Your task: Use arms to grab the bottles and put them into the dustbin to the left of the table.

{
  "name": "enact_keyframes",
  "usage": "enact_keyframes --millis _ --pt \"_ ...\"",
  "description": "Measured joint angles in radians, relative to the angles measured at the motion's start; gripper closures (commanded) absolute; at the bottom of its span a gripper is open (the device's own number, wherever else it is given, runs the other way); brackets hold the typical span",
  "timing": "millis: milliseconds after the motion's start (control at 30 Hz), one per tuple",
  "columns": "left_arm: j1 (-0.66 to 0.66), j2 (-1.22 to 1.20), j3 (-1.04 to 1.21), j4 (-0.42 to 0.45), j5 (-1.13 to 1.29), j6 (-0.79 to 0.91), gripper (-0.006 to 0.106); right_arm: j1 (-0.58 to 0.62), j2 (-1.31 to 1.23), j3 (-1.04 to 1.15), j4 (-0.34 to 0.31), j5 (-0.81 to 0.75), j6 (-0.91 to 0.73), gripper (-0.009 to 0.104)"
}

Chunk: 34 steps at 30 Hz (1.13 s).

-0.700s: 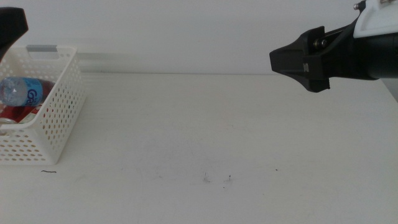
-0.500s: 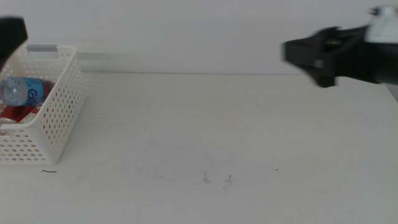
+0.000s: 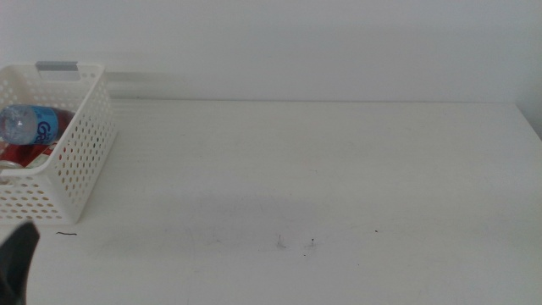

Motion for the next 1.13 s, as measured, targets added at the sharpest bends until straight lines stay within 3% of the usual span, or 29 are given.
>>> enact_keyframes --millis 300,533,1133 --pt "0.028 -0.187 0.169 -0.014 -0.018 0.002 0.007 -0.092 -0.302 0.189 -0.022 -0.007 0.0 0.004" --pt "0.028 -0.189 0.202 -0.004 -0.031 0.002 0.007 -0.096 -0.312 0.226 -0.066 -0.032 0.0 0.004" --pt "0.028 -0.189 0.201 0.004 -0.043 0.004 0.007 -0.096 -0.312 0.247 -0.075 -0.11 0.0 0.004"
